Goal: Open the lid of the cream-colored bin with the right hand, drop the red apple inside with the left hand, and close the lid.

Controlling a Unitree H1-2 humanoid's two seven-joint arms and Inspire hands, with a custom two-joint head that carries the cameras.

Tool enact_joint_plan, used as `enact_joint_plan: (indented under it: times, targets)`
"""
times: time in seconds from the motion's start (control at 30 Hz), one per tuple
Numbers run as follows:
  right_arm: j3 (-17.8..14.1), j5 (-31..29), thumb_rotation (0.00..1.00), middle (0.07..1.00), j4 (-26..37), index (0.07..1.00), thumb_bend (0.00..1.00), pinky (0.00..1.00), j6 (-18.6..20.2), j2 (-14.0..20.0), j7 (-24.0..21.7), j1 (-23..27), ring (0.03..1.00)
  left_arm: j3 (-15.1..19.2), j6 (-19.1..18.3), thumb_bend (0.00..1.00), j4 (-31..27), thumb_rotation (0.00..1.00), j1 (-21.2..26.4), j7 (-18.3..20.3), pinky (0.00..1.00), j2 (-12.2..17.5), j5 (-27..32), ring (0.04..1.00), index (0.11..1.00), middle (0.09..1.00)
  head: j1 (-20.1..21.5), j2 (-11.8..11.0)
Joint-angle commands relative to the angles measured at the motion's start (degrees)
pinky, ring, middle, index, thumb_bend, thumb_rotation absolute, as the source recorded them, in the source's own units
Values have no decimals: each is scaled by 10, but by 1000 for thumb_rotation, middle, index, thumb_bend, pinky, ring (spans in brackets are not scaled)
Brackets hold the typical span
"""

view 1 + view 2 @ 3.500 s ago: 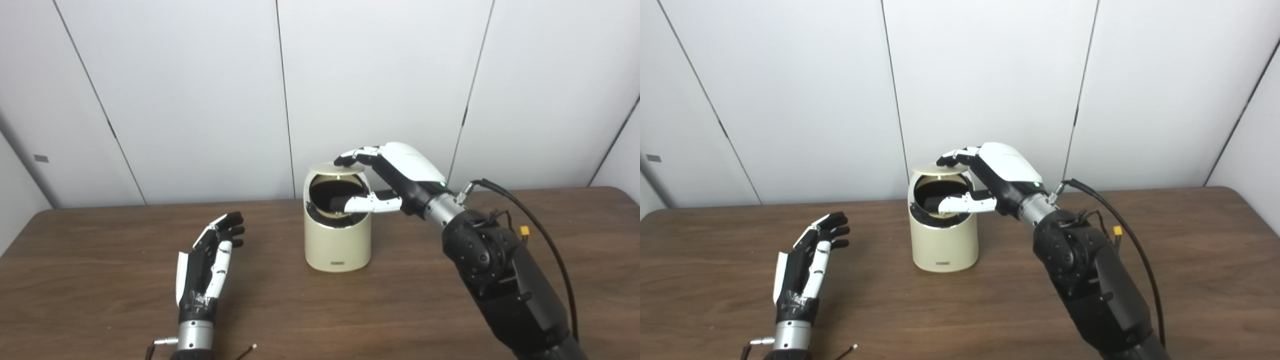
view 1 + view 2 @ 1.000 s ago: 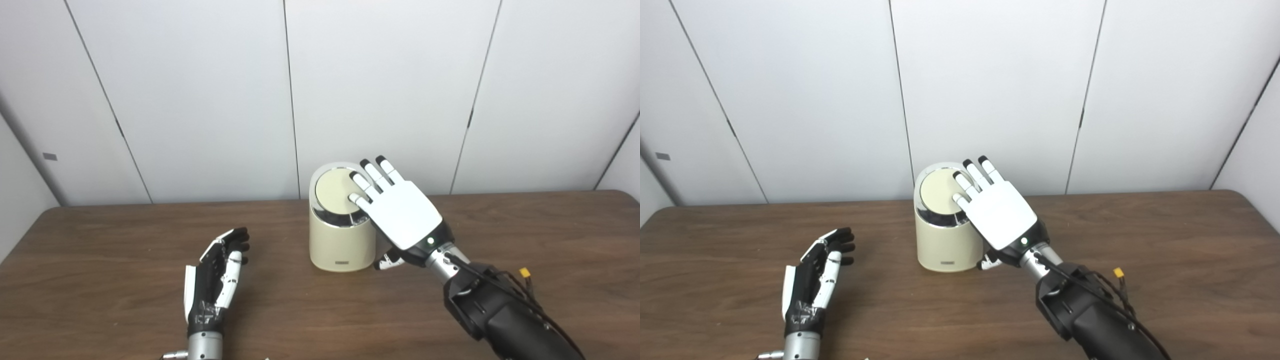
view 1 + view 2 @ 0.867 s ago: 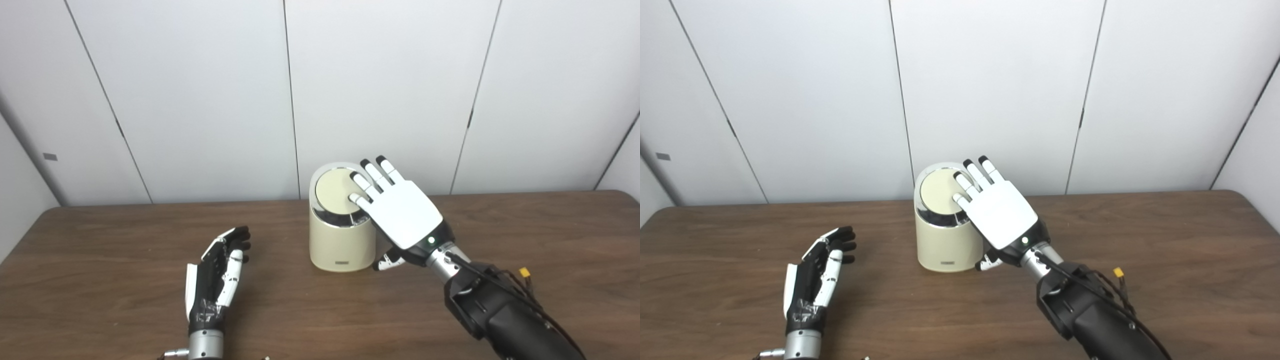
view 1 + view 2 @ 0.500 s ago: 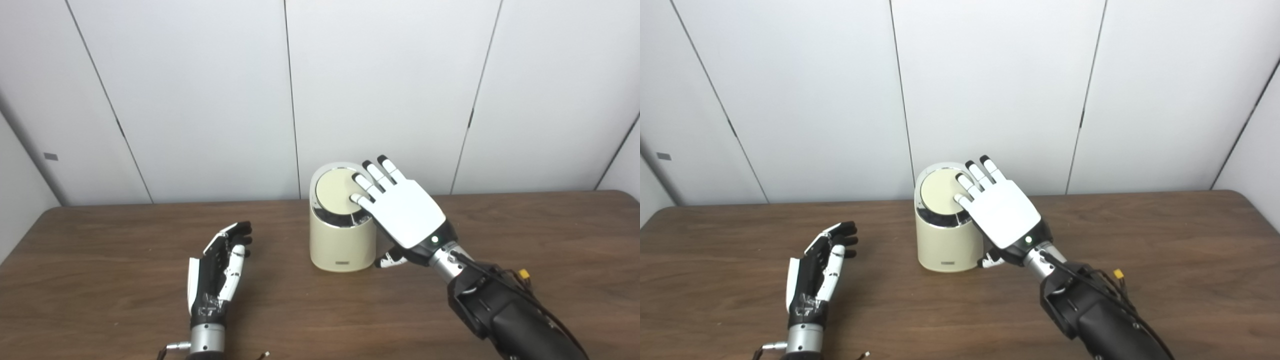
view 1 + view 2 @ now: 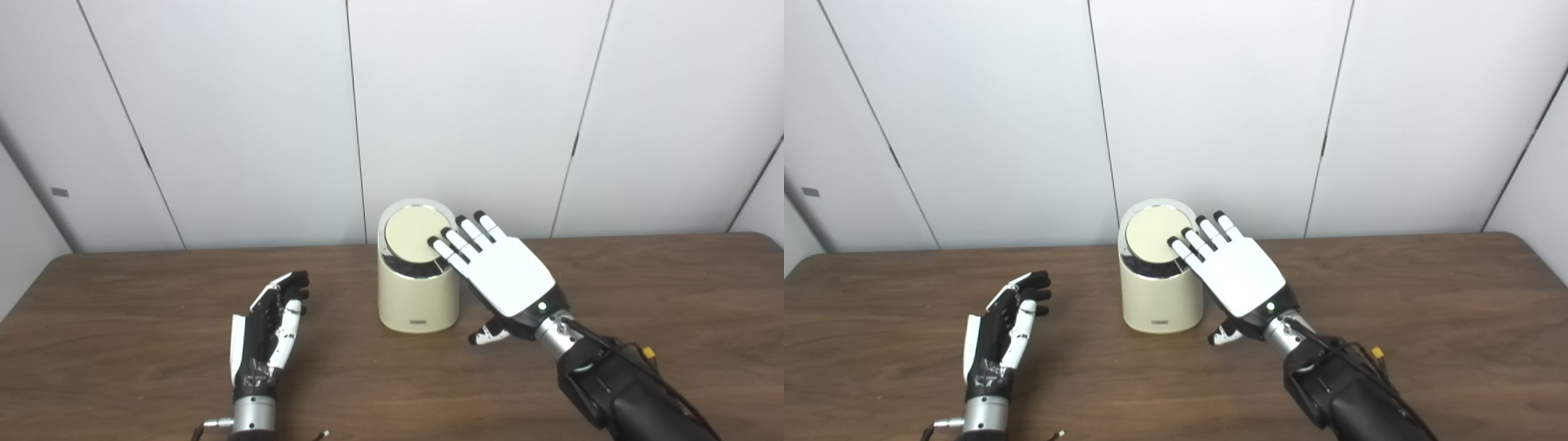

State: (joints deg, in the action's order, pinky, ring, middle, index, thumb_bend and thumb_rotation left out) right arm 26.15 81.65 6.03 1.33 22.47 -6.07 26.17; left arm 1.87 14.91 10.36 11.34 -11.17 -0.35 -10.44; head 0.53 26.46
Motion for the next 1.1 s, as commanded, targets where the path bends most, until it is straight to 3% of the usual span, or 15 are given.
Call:
enact_joint_plan:
  times: [0.0,0.23,0.43,0.53,0.6,0.63,0.67,0.73,0.97,1.07]
  targets:
    - [-10,-3,402,952,6,964,724,1000,-1,2,-7,9,996,-3,13,300,1,695,1,-6,657,-3,-5,725,750,750,1,1]
    - [-26,-20,409,975,16,999,724,1000,13,-12,-20,-1,1000,-2,21,316,10,714,2,-6,658,0,-5,726,749,750,1,-2]
    - [-69,-67,392,1000,22,1000,748,1000,25,-47,17,-22,1000,-3,26,313,14,721,3,-4,654,4,-3,729,753,756,2,-5]
    - [-96,-109,476,1000,24,1000,714,995,22,-65,49,-34,1000,-2,27,305,18,717,5,-5,653,5,-4,730,754,757,4,-7]
    - [-111,-133,564,1000,13,1000,714,977,11,-71,86,-40,1000,-1,33,308,24,713,7,-6,648,7,-4,725,750,755,5,-9]
    - [-118,-144,589,1000,-4,1000,714,974,1,-71,125,-42,1000,-1,34,308,26,711,7,-5,646,8,-4,724,750,754,6,-11]
    - [-126,-155,692,1000,-24,1000,724,949,-11,-72,168,-45,1000,-1,37,305,28,710,8,-5,645,9,-4,725,750,754,7,-12]
    - [-134,-172,790,1000,-49,1000,739,969,-27,-74,224,-47,1000,-1,40,302,31,706,9,-5,642,10,-3,724,749,752,8,-14]
    - [-159,-248,750,1000,-60,1000,655,1000,-78,-90,352,-70,1000,3,44,305,38,699,10,1,640,14,8,724,753,754,13,-19]
    - [-166,-303,766,1000,-90,1000,563,1000,-159,-89,413,-86,1000,4,49,303,40,697,10,1,640,16,11,726,754,755,14,-21]
